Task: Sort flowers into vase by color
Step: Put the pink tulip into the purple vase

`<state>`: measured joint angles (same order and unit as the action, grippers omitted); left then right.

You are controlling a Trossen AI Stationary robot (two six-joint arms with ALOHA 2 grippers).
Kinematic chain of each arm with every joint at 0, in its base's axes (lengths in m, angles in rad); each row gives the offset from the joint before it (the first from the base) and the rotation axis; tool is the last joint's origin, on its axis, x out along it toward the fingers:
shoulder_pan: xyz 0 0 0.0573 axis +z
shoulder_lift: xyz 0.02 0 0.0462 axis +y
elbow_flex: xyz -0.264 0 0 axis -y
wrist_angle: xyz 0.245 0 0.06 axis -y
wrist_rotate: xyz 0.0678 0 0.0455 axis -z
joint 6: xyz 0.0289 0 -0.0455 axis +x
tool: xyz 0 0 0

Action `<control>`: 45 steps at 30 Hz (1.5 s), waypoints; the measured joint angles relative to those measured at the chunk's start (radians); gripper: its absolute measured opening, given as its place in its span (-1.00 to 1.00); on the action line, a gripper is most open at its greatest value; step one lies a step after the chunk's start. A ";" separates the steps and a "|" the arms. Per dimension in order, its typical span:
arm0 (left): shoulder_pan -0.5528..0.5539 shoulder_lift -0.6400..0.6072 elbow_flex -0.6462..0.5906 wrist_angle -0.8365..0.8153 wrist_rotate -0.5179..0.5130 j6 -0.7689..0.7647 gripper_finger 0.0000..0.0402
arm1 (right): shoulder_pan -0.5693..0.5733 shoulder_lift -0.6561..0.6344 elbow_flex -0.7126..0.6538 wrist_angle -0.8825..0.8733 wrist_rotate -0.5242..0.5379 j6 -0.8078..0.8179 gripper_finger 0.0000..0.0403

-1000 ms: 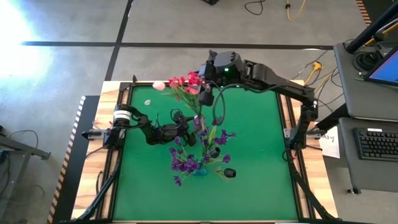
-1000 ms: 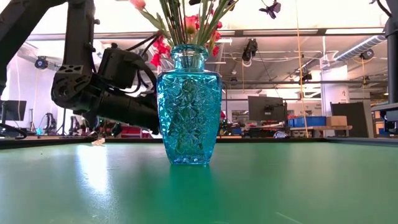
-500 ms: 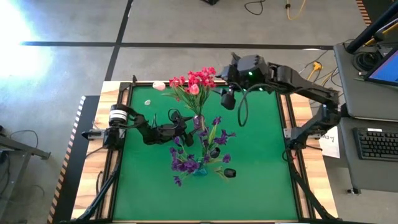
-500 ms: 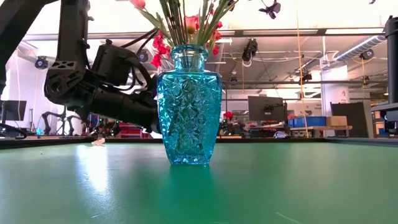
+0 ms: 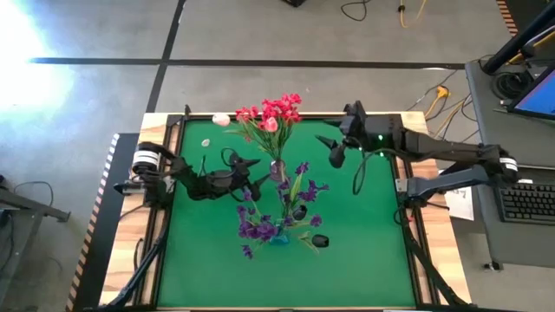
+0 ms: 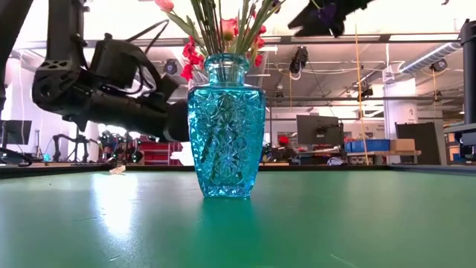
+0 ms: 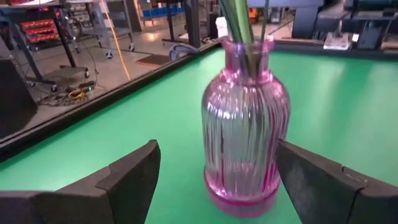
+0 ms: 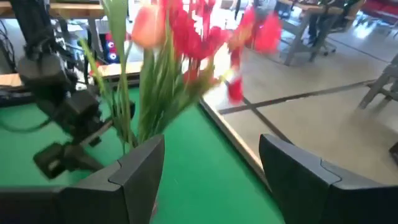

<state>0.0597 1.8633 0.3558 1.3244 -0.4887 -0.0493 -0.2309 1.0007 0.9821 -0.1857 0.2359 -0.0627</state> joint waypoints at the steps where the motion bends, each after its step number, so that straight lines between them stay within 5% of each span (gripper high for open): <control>1: 0.000 -0.008 -0.007 0.001 0.000 -0.005 0.49 | -0.001 -0.019 -0.053 0.042 0.000 0.004 0.26; 9: 0.000 -0.013 -0.017 -0.006 0.001 -0.023 0.49 | -0.002 -0.066 -0.404 0.362 -0.026 0.091 0.28; 18: 0.000 -0.005 0.005 -0.017 0.001 -0.024 0.49 | -0.002 0.148 -0.668 0.980 -0.087 0.181 0.30; 31: 0.000 -0.005 0.008 -0.026 0.002 -0.064 0.49 | 0.004 0.635 -0.532 1.279 -0.178 0.066 0.65; 45: 0.001 -0.004 0.008 -0.037 0.034 -0.065 0.49 | 0.008 0.951 -0.386 1.475 -0.218 0.062 0.64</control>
<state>0.0608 1.8594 0.3641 1.2873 -0.4542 -0.1139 -0.2230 1.9516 0.5966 1.2889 0.0181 -0.0006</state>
